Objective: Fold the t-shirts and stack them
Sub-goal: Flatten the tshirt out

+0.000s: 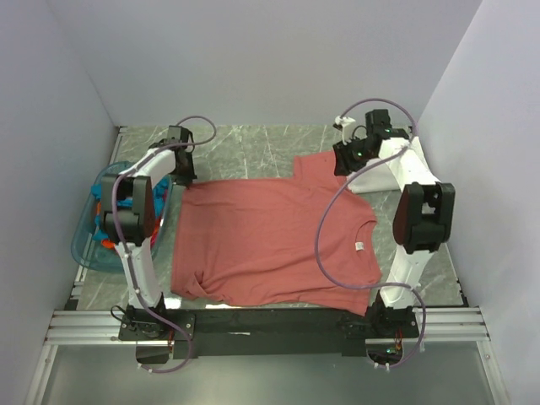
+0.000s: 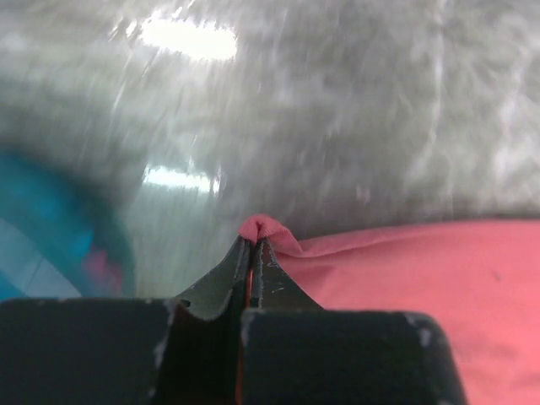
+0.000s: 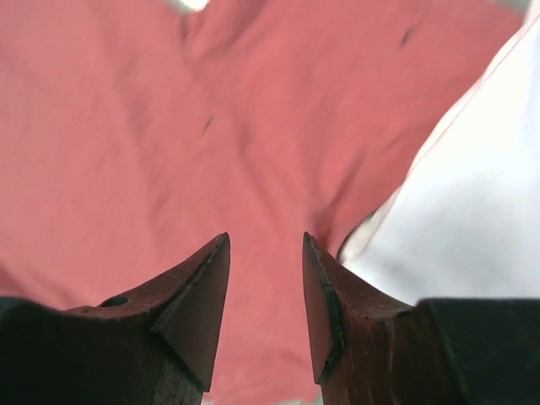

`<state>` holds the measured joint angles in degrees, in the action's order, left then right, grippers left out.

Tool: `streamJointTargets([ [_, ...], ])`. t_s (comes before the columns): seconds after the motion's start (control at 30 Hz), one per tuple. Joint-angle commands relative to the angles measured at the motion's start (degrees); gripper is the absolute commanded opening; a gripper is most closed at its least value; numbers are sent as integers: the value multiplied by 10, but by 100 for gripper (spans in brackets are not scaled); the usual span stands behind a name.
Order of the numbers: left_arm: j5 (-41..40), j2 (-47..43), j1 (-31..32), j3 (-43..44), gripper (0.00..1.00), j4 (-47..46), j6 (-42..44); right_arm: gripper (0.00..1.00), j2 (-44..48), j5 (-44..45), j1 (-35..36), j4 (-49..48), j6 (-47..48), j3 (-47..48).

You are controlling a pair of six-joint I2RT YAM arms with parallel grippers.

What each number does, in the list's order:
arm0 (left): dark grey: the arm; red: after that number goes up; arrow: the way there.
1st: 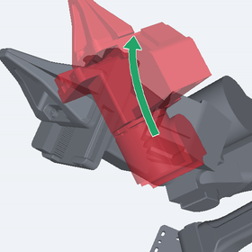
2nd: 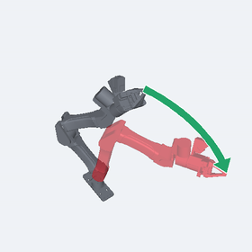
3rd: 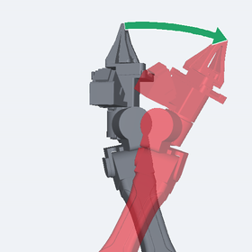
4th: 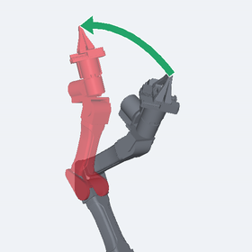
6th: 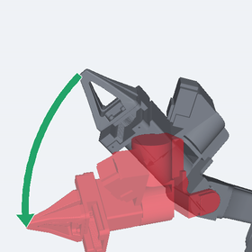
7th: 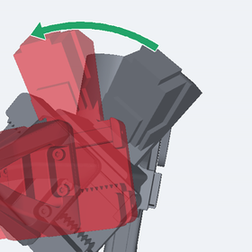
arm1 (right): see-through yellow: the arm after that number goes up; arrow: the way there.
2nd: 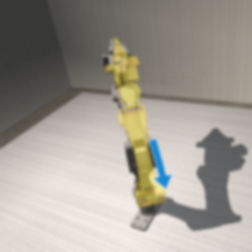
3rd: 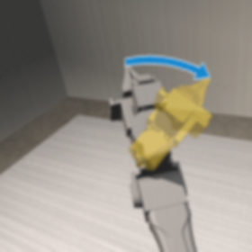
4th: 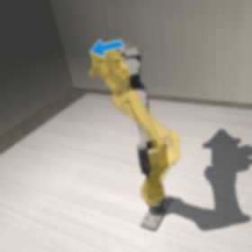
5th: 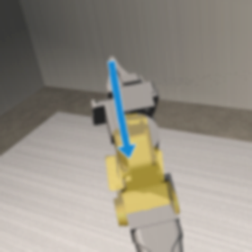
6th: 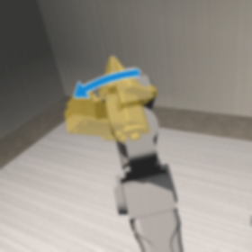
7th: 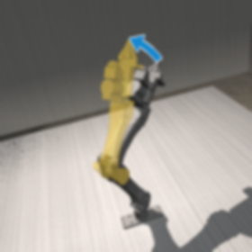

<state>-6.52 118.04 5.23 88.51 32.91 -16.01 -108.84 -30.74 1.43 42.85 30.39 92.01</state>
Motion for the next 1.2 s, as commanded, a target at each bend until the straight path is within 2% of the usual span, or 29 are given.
streamJointTargets([
  [0.0, -6, -101, -4, -34, 0, -47, -15, 47, -51, 77, 30, -41, -61, 76],
  [0.17, 1, -155, -4, -93, 0, -61, -17, 47, -142, 118, 66, -16, -76, 173],
  [0.5, -15, -197, -18, -127, 0, -53, -4, 45, -219, 170, 102, 12, -81, 213],
  [0.7, -3, -209, -22, -143, 0, -55, -2, 31, -244, 169, 121, 46, -69, 223],
  [0.93, -4, -222, -24, -155, 0, -57, 1, 26, -256, 111, 143, 114, -44, 250],
  [1.17, -3, -240, -26, -177, 0, -64, 6, 31, -243, 153, 110, 26, -117, 308],
])
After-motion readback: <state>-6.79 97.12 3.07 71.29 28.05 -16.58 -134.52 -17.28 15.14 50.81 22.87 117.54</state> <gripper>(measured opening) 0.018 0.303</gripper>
